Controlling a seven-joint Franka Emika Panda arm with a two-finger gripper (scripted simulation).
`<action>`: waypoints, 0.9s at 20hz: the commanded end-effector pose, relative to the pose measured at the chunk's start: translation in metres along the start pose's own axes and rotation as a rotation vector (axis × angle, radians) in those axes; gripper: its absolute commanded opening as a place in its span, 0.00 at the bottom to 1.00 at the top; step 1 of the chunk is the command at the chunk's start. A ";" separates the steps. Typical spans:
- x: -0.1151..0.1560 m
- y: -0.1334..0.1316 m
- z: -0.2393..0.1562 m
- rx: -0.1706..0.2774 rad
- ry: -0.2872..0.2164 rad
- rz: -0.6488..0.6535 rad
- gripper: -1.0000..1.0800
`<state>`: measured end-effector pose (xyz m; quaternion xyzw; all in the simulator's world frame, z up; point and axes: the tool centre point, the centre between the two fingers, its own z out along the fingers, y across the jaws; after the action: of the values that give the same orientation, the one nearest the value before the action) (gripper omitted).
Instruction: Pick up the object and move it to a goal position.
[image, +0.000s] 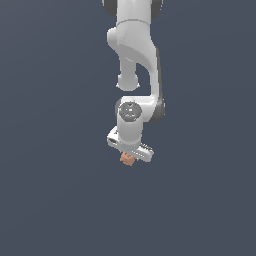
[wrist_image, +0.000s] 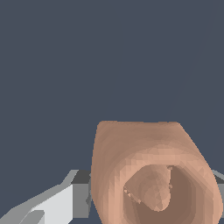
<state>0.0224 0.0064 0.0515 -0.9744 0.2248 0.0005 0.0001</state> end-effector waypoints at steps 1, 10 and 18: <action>-0.004 0.005 -0.008 0.001 0.001 0.000 0.00; -0.033 0.034 -0.054 0.001 0.000 0.000 0.00; -0.061 0.062 -0.100 0.001 0.000 0.000 0.00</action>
<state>-0.0525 -0.0207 0.1439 -0.9743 0.2250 0.0000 0.0005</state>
